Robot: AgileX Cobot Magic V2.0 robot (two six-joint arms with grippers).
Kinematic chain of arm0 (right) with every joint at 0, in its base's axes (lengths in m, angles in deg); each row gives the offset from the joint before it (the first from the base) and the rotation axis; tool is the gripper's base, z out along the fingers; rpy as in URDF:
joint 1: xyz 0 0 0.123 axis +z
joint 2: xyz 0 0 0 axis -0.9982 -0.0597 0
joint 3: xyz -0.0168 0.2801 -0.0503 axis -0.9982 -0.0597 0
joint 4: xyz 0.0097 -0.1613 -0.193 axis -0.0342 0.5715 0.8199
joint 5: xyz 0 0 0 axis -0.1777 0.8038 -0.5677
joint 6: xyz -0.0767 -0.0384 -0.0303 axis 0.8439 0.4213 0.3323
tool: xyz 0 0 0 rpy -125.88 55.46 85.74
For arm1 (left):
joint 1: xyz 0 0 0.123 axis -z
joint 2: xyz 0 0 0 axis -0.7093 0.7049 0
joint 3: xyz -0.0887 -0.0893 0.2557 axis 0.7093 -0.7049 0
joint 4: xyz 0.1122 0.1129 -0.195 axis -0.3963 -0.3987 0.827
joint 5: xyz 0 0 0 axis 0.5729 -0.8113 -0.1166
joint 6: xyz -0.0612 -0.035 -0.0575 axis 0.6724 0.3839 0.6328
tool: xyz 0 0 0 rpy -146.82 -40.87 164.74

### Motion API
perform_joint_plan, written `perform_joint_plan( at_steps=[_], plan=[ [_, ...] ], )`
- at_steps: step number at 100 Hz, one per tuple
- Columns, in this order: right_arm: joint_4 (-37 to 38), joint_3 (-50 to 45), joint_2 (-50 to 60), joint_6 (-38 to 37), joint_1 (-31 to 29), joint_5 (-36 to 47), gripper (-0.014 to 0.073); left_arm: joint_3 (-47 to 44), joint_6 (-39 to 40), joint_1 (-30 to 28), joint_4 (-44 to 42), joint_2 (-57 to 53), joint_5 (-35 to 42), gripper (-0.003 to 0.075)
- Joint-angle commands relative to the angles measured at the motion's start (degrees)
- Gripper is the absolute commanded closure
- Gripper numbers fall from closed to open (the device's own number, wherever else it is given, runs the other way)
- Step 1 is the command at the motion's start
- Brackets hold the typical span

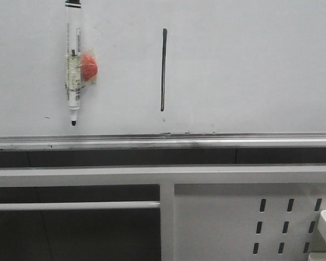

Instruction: Write number 1 on whiteboard

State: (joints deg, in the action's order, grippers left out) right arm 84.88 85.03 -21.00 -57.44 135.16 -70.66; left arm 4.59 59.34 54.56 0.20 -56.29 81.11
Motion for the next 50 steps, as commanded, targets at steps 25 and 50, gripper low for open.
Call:
perform_joint_plan(
  at_steps=[25,50],
  plan=[
    [0.45,1.59,-0.42,-0.12,-0.17,4.49,0.0663,-1.96,0.0,-0.19,-3.92,-1.07,21.62,0.074],
    [0.45,1.59,-0.42,-0.12,-0.17,4.49,0.0663,-1.86,-2.04,-0.19,0.12,-1.07,27.18,0.074]
  ],
)
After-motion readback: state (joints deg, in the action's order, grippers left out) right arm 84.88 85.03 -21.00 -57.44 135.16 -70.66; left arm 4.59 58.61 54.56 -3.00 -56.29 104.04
